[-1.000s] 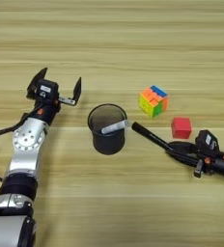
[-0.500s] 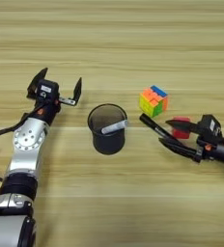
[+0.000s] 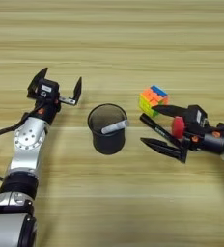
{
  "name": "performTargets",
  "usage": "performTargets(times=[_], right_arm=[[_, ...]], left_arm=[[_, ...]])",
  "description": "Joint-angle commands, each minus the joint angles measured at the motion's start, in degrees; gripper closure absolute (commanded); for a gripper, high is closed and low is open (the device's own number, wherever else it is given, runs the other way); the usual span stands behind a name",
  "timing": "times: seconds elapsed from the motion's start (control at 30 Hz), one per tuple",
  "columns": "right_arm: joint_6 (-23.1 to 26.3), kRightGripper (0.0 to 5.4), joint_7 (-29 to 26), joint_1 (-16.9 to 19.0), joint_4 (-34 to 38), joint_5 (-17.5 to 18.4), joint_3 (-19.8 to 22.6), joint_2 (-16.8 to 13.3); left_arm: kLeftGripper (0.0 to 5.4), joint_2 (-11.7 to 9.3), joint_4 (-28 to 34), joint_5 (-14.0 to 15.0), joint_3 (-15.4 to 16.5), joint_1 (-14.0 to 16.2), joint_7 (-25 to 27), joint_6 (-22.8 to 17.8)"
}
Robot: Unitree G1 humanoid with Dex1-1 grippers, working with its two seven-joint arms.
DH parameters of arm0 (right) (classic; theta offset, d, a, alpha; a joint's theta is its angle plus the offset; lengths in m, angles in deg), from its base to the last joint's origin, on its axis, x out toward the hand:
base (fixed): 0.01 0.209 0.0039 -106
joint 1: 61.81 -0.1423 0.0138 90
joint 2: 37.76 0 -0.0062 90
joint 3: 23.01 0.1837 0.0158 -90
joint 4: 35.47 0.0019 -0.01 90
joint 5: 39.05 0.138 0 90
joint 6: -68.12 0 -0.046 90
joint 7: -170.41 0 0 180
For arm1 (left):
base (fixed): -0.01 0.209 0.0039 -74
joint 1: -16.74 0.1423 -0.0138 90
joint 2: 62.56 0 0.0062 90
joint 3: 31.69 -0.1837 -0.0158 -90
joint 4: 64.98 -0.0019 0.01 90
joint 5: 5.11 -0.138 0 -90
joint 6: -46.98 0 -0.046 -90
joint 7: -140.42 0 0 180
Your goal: Move the objects on the table
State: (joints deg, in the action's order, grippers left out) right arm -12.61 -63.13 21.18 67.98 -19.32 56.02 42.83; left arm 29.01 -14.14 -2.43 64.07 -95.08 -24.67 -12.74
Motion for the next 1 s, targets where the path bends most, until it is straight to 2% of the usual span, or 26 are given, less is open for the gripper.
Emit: performTargets(times=[0.03, 0.13, 0.47, 1.0], right_arm=[[0.39, 0.43, 2.00, -2.93, -1.64, -1.03, -1.14, 2.30], [-0.02, 0.05, 2.60, -3.39, -2.42, -1.69, -2.17, 3.26], [-1.16, 0.02, 2.80, -5.74, -5.08, -4.43, -6.30, 6.28], [-2.44, 1.67, 3.04, -7.53, -8.57, -6.16, -7.97, 8.77]], left_arm=[[0.00, -0.14, -0.49, -0.76, -0.32, -0.69, -0.43, 0.76], [0.00, -0.12, -0.38, -0.77, -0.39, -0.52, -0.49, 0.82], [0.00, -0.05, 0.18, -0.63, -0.55, 0.19, -0.56, 0.87], [0.00, 0.00, 0.90, -0.51, -0.57, 0.91, -0.54, 0.64]])
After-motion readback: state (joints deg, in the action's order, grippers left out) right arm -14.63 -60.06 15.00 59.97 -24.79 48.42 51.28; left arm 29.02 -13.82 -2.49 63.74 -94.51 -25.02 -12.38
